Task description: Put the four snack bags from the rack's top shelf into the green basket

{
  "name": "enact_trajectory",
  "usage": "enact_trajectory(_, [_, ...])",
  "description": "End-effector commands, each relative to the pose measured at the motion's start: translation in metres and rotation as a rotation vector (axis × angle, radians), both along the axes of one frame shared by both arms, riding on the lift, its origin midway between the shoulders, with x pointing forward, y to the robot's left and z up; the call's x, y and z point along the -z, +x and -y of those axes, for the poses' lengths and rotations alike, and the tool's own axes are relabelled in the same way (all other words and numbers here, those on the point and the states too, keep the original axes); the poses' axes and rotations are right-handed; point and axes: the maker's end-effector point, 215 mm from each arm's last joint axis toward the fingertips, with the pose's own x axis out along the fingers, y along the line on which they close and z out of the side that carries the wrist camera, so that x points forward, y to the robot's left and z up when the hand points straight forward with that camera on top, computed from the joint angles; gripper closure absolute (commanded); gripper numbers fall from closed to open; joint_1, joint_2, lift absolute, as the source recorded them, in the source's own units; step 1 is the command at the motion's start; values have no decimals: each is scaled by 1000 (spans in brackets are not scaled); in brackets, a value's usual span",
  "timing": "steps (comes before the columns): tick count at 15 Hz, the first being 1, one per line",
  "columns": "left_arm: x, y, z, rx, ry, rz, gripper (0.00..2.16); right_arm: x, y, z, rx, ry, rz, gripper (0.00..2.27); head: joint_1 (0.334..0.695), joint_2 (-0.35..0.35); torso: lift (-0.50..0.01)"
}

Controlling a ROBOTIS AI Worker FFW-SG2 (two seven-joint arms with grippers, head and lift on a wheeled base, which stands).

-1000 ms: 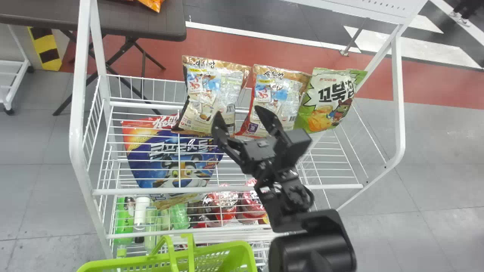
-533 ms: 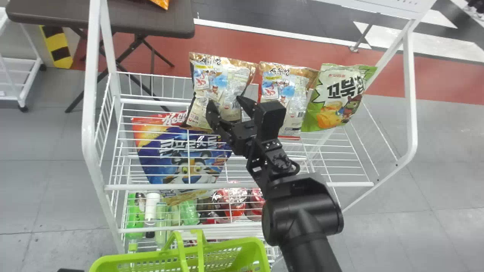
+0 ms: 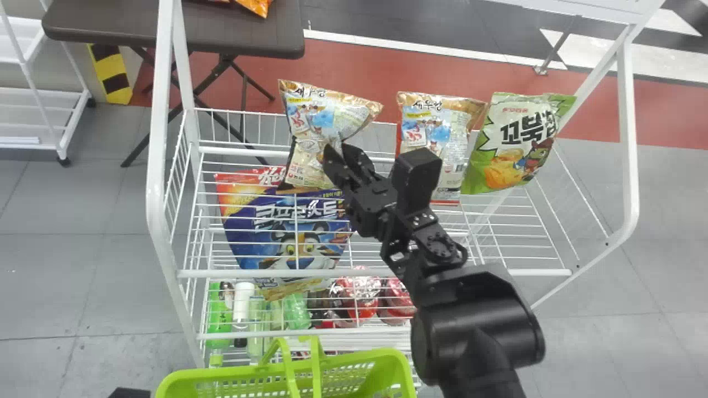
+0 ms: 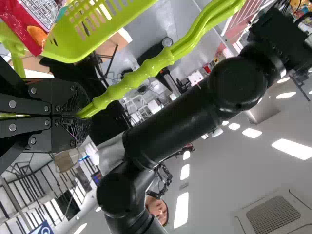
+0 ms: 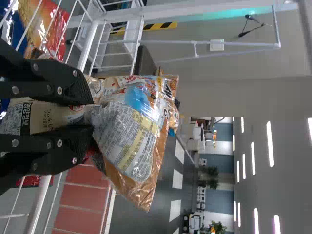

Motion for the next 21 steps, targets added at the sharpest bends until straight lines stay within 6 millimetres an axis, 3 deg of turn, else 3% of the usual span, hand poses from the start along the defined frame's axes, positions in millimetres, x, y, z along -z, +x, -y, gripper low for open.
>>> enact_trajectory(1, [0, 2, 0, -2, 3, 3, 1544, -19, -27, 6, -5, 7, 29, 2105, 695, -234, 0])
enact_trajectory(5, [1, 9, -1, -15, 11, 19, 1544, -49, -85, 51, 26, 24, -15, 2105, 695, -287, 0])
enact_trajectory(8, [3, 15, -1, -24, 19, 29, 1544, -32, -144, 83, 27, 66, -239, 2105, 695, -350, 0])
enact_trajectory(11, [3, 20, 1, -29, 21, 37, 1544, 7, -216, 97, 6, 167, -550, 2105, 695, -350, 0])
enact_trajectory(14, [6, 20, 3, -36, 30, 34, 1544, 42, -282, 90, -16, 236, -848, 2105, 695, -350, 0])
enact_trajectory(16, [8, 21, 3, -40, 33, 32, 1544, 50, -321, 76, -66, 283, -1000, 2105, 695, -350, 0])
enact_trajectory(21, [8, 19, 9, -37, 28, 37, 1544, 48, -345, 16, -244, 352, -1053, 2105, 695, -350, 0])
